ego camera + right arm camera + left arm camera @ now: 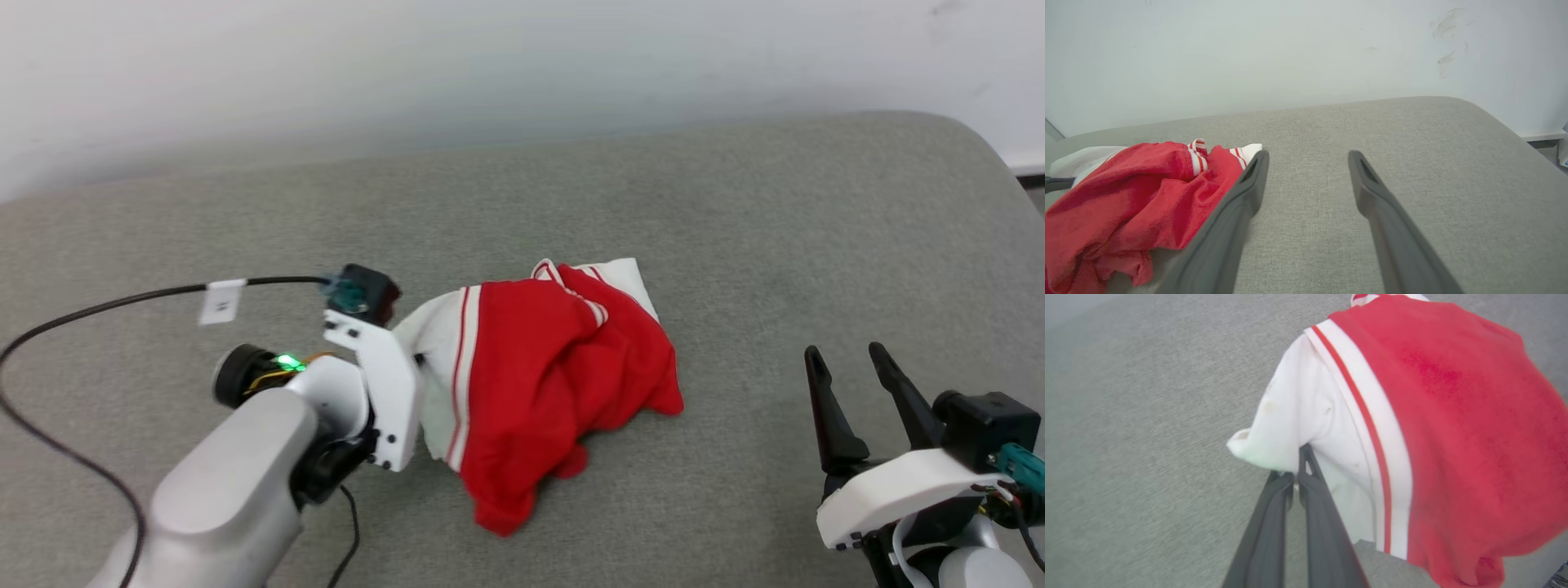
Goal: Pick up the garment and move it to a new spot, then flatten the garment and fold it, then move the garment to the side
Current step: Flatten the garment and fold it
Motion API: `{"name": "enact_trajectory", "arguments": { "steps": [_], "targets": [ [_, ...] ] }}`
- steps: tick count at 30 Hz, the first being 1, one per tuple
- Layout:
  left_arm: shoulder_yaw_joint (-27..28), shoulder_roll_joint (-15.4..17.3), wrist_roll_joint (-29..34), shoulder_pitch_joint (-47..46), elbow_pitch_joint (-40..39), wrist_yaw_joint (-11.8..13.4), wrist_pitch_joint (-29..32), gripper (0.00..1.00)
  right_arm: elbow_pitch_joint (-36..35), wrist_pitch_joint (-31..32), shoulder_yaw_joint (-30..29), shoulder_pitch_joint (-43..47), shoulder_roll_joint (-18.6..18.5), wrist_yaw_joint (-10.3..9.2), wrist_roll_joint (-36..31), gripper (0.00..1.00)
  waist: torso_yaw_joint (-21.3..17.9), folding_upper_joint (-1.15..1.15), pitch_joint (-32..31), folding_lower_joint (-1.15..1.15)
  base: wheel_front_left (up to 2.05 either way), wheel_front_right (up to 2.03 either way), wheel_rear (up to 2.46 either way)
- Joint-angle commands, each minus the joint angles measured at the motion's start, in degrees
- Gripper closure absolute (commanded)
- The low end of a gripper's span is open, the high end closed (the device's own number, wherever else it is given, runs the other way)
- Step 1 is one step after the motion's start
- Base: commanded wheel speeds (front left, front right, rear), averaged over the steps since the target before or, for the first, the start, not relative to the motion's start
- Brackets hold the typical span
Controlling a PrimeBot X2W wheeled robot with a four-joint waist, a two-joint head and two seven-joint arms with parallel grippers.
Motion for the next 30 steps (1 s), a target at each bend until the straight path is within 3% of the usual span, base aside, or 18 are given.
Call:
{"name": "enact_trajectory", "arguments": {
  "steps": [1,11,17,18,19,30],
  "targets": [
    [0.5,1.0,0.0,1.4,-0.9,0.7,-0.5,1.00,-0.3,0.1,-0.2,0.6,0.0,-0.02,-0.3,0.00,1.8,0.00,-1.5,0.00,0.00,0.00,0.00],
    [10.7,11.0,-7.7,21.7,-15.1,13.9,-4.2,1.00,-2.6,2.1,-1.2,3.0,0.0,-0.02,-0.7,0.00,5.3,0.00,-4.2,0.00,0.00,0.00,0.00],
    [13.7,10.3,-11.9,32.4,-17.6,17.6,-7.9,0.97,-3.4,3.0,-1.5,3.8,0.0,-0.02,-0.9,0.00,5.7,0.00,-4.8,0.00,0.00,0.00,0.00],
    [13.8,10.0,-12.1,33.0,-17.8,17.6,-8.6,0.17,-3.5,3.3,-1.6,4.0,0.0,-0.02,-0.8,0.00,5.8,0.00,-5.0,0.00,0.00,0.00,0.00],
    [13.9,9.5,-12.1,33.5,-17.9,17.4,-9.5,0.00,-3.6,3.4,-1.7,4.1,0.0,-0.02,-0.7,0.00,5.8,0.00,-5.3,0.00,0.00,0.00,0.00],
    [14.6,6.3,-3.5,29.5,-19.6,16.0,-27.1,0.00,-3.9,5.4,-3.0,6.0,0.0,-0.02,0.0,0.00,5.2,0.00,-8.9,0.00,0.00,0.00,0.00]
  ]
}}
